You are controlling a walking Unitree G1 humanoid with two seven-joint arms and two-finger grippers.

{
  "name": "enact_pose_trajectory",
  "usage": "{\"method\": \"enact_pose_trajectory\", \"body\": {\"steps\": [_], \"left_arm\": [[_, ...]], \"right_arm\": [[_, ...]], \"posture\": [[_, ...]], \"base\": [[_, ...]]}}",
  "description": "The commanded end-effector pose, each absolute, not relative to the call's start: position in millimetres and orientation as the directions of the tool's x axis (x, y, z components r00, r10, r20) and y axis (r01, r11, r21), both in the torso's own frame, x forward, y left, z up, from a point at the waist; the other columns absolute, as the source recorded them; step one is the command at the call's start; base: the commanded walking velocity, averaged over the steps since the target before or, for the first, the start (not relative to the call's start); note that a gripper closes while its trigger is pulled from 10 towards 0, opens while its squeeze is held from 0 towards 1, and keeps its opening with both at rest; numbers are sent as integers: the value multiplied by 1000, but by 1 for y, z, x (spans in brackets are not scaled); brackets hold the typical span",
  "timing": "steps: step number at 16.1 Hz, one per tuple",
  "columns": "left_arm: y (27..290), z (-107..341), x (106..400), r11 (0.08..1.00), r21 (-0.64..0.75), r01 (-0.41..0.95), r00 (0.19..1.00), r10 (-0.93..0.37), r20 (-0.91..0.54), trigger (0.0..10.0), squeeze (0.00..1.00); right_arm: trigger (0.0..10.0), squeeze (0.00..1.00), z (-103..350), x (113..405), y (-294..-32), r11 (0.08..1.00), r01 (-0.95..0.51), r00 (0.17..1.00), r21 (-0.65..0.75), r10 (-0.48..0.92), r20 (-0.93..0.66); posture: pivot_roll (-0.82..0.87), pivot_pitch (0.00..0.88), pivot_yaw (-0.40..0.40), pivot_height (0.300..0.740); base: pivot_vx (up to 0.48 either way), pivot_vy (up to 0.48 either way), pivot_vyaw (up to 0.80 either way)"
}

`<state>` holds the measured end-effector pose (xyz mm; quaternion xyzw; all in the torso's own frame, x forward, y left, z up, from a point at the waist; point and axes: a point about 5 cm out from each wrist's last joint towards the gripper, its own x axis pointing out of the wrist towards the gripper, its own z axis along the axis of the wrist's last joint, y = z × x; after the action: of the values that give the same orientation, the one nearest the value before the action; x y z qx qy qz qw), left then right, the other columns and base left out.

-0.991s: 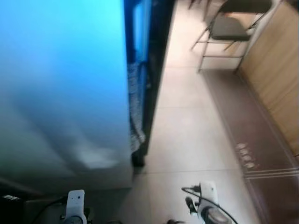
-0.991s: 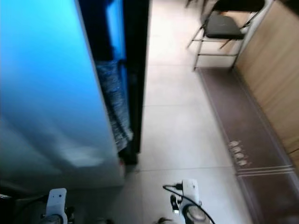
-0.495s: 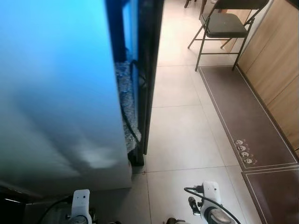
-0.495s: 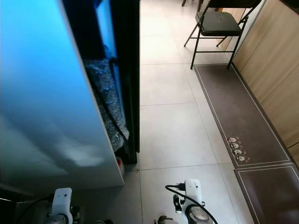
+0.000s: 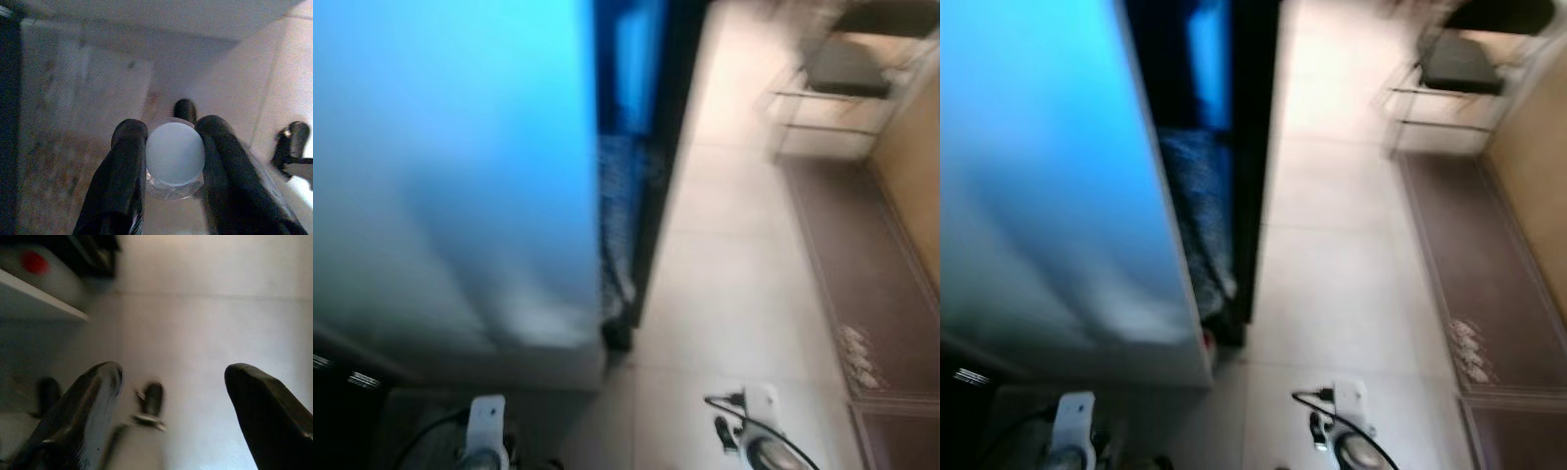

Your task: Restocking fridge

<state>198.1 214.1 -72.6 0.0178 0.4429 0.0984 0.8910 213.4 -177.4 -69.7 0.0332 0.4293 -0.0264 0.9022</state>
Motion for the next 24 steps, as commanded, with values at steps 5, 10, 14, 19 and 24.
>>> {"method": "enact_pose_trajectory", "body": {"steps": [5, 10, 14, 19, 24], "left_arm": [[211, -74, 196, 982, 121, -146, 580, 184, -794, 10000, 0], [210, -75, 195, 983, 122, -138, 580, 180, -794, 10000, 0], [209, -76, 193, 984, 125, -130, 577, 177, -797, 10000, 0], [209, -76, 193, 984, 130, -120, 582, 176, -794, 10000, 0], [213, -75, 194, 983, 138, -121, 585, 183, -790, 10000, 0]], "right_arm": [[10000, 0, -75, 203, -182, 995, 97, 604, 27, -37, -796], [10000, 0, -75, 203, -183, 995, 98, 604, 19, -45, -796], [10000, 0, -71, 207, -186, 994, 104, 662, -27, -89, -744], [10000, 0, -60, 216, -187, 994, 93, 779, -55, -107, -618], [10000, 0, -23, 250, -191, 994, 84, 927, -72, -105, -360]], "posture": [[-72, 173, -29, 740], [-76, 178, -31, 740], [-88, 186, -36, 740], [-103, 189, -43, 740], [-106, 188, -45, 740]], "base": [[253, 0, 0], [0, 0, 0], [0, 0, 0], [0, 0, 0], [0, 0, 0]]}}
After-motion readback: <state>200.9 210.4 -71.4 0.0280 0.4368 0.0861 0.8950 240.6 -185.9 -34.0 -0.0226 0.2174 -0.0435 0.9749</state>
